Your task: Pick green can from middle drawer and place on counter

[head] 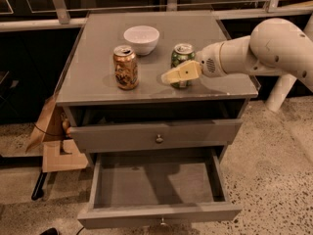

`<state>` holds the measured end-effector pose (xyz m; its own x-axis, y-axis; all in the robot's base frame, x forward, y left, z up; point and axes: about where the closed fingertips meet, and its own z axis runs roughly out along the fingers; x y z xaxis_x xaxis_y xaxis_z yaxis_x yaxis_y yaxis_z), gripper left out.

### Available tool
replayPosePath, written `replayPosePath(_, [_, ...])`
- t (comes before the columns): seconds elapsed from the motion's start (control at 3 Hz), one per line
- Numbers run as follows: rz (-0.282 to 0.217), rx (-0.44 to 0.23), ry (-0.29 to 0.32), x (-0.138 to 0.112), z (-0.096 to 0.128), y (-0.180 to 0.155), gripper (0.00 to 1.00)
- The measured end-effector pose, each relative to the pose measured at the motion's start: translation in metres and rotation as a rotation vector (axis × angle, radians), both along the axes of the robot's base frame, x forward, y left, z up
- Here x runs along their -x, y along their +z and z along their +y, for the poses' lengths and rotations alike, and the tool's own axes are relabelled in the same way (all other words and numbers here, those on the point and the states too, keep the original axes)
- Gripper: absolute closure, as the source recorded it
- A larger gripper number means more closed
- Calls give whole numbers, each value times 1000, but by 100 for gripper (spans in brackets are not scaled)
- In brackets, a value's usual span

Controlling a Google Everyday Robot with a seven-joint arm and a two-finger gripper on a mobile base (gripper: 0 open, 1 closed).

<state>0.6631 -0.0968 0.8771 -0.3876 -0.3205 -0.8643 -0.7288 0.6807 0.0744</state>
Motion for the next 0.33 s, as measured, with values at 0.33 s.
replayPosePath(0.33, [0,0,0,0,0,0,0])
